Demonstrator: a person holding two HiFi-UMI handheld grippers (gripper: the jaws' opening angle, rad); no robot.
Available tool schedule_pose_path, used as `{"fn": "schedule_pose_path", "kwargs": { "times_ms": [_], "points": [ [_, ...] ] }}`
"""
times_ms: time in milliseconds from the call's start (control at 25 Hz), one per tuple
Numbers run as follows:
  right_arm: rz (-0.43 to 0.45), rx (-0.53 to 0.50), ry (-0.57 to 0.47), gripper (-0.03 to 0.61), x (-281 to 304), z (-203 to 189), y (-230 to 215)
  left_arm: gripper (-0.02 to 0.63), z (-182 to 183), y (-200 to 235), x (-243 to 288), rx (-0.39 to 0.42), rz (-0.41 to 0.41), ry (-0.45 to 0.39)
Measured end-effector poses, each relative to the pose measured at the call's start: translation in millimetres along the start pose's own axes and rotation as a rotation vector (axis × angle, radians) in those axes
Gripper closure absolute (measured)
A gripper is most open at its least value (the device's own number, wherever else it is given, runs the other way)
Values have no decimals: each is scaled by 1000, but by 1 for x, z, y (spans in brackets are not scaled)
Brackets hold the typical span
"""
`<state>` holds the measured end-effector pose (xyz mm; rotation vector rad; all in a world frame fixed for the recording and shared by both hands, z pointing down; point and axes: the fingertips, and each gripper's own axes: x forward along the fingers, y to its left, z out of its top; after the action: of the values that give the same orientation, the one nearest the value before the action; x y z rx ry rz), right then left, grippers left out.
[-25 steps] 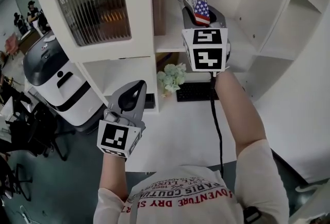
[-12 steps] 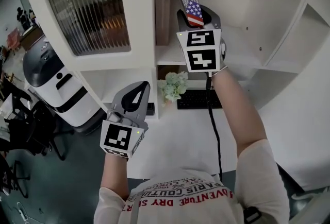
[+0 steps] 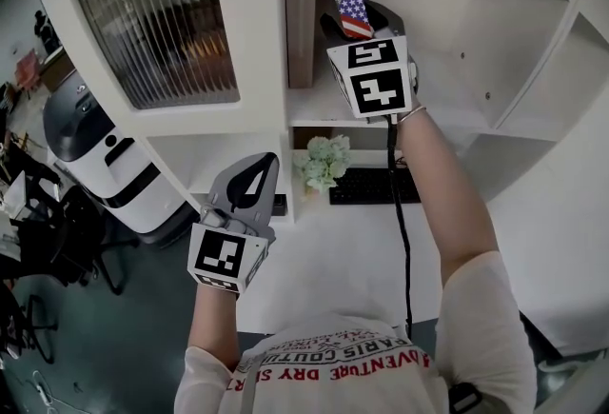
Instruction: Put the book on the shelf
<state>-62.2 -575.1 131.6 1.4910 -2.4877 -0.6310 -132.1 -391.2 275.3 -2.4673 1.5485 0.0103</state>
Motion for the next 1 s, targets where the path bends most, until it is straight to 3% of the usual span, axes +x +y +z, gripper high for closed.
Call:
{"fn": "schedule_pose_path", "kwargs": {
  "times_ms": [280, 400, 600, 840, 1000],
  "points": [
    [22, 1, 13, 336, 8, -5, -3, 611, -3, 2, 0, -21, 14, 9],
    [39, 14, 27, 291, 4, -7, 1, 611, 0, 1, -1, -18, 12, 2],
    [8, 7, -35, 285, -23, 7, 6, 611, 5, -4, -7, -13, 4, -5],
    [-17, 67, -165, 287, -73, 12, 11, 611, 7, -13, -11, -15, -14, -11],
    [-31, 102, -169, 289, -108, -3, 17, 611, 8, -21, -22, -21, -28, -13]
  ]
}}
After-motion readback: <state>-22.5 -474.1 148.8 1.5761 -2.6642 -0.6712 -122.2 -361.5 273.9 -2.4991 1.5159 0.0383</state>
